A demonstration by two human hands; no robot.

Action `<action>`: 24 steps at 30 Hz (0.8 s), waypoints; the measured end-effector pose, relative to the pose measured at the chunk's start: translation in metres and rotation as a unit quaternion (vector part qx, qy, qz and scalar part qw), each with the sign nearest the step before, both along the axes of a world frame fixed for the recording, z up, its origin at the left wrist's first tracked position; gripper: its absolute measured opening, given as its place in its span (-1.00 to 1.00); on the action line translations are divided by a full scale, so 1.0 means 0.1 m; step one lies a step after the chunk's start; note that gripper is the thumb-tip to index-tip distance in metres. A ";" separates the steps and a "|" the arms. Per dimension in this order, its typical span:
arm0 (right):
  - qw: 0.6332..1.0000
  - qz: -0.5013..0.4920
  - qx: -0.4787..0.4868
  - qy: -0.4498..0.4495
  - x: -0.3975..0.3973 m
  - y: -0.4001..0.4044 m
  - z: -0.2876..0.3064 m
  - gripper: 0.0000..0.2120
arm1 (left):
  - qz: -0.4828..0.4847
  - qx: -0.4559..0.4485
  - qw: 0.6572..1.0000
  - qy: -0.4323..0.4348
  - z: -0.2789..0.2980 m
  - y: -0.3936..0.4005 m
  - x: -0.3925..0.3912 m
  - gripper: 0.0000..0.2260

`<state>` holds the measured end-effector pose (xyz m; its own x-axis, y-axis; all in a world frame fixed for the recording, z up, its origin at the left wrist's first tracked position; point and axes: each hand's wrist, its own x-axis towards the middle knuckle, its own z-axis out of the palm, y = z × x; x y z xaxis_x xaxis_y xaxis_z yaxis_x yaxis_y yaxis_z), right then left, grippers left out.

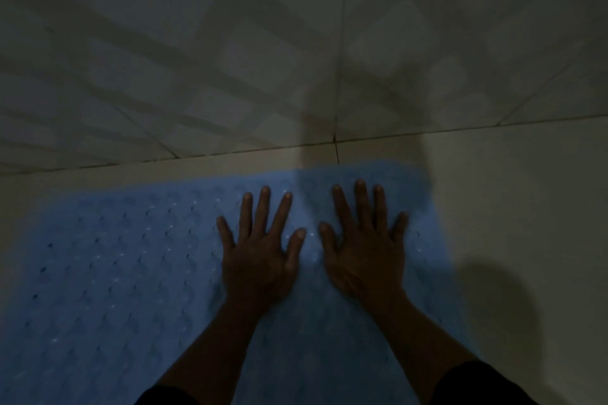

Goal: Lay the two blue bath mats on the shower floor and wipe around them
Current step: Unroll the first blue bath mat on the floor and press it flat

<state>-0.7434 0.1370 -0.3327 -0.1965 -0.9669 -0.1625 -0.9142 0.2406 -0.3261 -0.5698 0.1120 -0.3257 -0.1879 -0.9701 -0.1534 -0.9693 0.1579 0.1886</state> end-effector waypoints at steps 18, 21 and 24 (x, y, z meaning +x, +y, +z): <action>0.999 -0.015 -0.029 0.015 0.02 -0.01 -0.07 -0.36 | 0.015 0.007 1.000 -0.016 -0.08 -0.02 -0.01 -0.44; 0.999 0.017 -0.026 0.016 -0.01 0.12 -0.02 -0.38 | 0.006 -0.012 1.000 -0.016 -0.01 0.08 -0.01 -0.45; 1.000 -0.011 -0.017 -0.002 0.05 0.51 0.06 -0.39 | 0.002 0.000 1.000 0.015 0.09 0.36 -0.01 -0.46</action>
